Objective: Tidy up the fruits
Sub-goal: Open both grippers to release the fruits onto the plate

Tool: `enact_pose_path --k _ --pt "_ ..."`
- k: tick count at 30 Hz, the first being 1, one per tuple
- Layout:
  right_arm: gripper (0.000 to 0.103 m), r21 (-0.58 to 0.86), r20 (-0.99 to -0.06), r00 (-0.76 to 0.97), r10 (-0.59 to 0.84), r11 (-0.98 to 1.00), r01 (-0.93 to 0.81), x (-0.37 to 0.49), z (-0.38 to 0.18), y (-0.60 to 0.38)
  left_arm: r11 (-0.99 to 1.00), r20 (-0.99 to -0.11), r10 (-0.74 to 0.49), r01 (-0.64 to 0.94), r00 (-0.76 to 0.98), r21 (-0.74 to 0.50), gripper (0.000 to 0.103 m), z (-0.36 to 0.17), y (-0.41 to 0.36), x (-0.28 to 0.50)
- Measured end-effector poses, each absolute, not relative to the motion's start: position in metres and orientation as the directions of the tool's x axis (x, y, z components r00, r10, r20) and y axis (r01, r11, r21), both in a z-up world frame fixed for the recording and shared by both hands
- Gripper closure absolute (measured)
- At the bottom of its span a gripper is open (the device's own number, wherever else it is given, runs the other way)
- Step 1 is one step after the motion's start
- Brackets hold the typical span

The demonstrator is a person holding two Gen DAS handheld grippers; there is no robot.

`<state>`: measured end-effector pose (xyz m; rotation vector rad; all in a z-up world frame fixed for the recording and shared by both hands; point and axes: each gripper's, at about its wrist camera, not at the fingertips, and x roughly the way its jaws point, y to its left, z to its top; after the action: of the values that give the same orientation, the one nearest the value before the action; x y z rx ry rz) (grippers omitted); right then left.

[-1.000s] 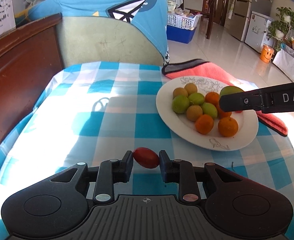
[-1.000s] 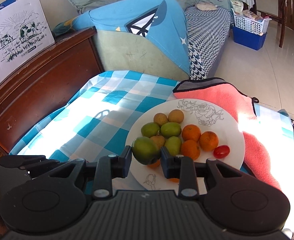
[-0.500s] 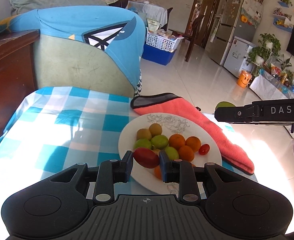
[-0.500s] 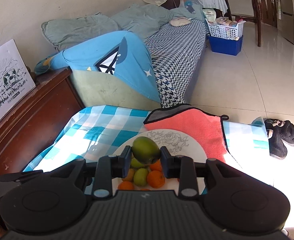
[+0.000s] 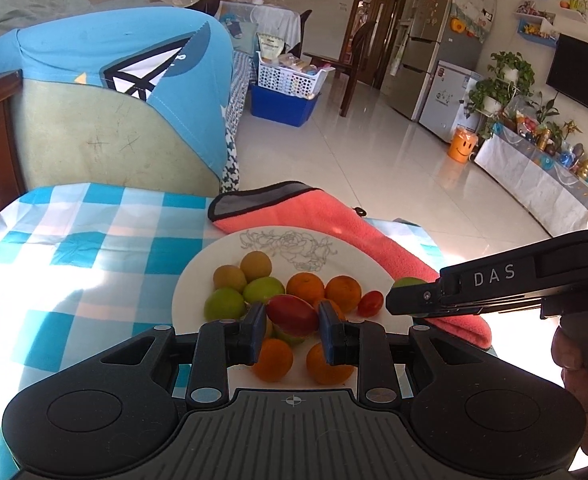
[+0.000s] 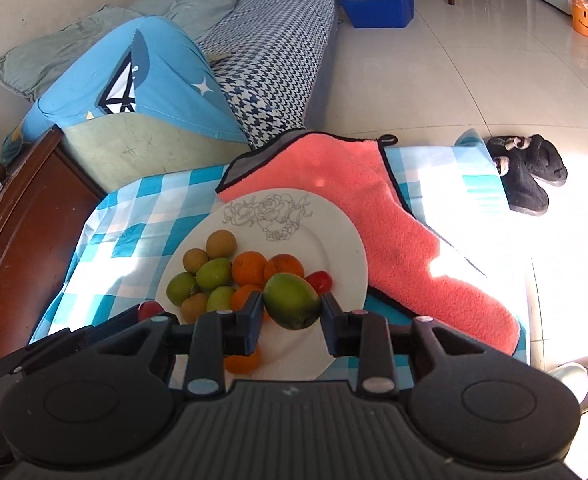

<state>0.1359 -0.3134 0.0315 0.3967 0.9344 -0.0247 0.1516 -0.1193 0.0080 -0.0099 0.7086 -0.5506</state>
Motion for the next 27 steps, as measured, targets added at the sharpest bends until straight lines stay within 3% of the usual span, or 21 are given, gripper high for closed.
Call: enact_pose_path --k 19,23,27 --pt "0.069 0.363 -0.78 0.605 0.159 0.903 0.23 0.141 0.025 -0.313 0.86 -0.618 -0.478 0.475 0.624 -0.185 0.075 -0.006 -0.124 0.159" --pt "0.069 0.333 -0.782 0.605 0.15 0.921 0.202 0.14 0.027 -0.308 0.87 -0.613 -0.467 0.452 0.637 -0.194 0.07 -0.001 -0.118 0.159" --pt "0.062 0.313 -0.782 0.606 0.141 0.931 0.187 0.14 0.03 -0.304 0.886 -0.618 -0.439 0.428 0.652 -0.178 0.054 0.006 -0.112 0.156"
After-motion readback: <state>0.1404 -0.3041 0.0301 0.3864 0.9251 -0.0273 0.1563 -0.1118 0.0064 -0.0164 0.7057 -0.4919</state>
